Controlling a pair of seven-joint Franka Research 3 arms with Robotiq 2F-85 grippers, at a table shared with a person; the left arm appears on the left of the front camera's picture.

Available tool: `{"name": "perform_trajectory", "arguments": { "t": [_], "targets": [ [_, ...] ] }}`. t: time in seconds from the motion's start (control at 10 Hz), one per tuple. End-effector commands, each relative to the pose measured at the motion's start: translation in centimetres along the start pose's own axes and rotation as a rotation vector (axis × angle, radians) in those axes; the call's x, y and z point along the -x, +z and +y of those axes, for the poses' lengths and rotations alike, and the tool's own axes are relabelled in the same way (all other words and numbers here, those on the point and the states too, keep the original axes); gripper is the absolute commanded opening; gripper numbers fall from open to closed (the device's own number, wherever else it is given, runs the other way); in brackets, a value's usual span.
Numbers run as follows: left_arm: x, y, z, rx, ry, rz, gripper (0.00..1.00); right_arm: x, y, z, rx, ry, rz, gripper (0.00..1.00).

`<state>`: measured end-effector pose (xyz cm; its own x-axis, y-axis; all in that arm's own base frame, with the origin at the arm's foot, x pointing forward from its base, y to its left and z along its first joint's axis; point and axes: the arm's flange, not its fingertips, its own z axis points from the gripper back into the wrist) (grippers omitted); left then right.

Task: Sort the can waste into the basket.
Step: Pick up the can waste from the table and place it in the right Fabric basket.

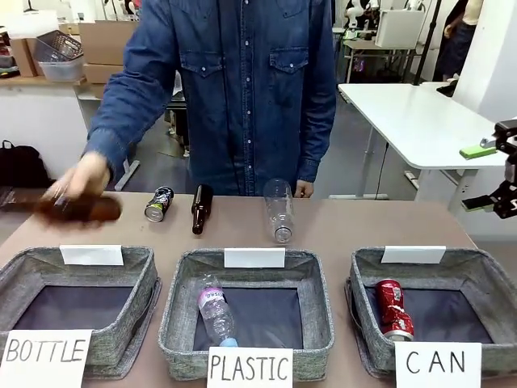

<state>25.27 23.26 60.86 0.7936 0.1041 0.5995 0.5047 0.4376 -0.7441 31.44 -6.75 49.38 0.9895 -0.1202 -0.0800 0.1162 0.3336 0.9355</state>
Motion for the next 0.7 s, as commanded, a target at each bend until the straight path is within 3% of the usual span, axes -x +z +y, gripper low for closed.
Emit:
{"name": "perform_trajectory", "arguments": {
  "t": [0.0,0.6],
  "targets": [
    [0.0,-1.6,0.8,-0.006,-0.026,-0.014,1.00,0.0,0.3,0.0,0.006,0.027,0.010,1.00],
    [-0.6,-3.7,0.8,-0.039,-0.064,0.059,1.00,0.0,0.3,0.0,0.006,0.027,0.010,1.00]
  ]
}}
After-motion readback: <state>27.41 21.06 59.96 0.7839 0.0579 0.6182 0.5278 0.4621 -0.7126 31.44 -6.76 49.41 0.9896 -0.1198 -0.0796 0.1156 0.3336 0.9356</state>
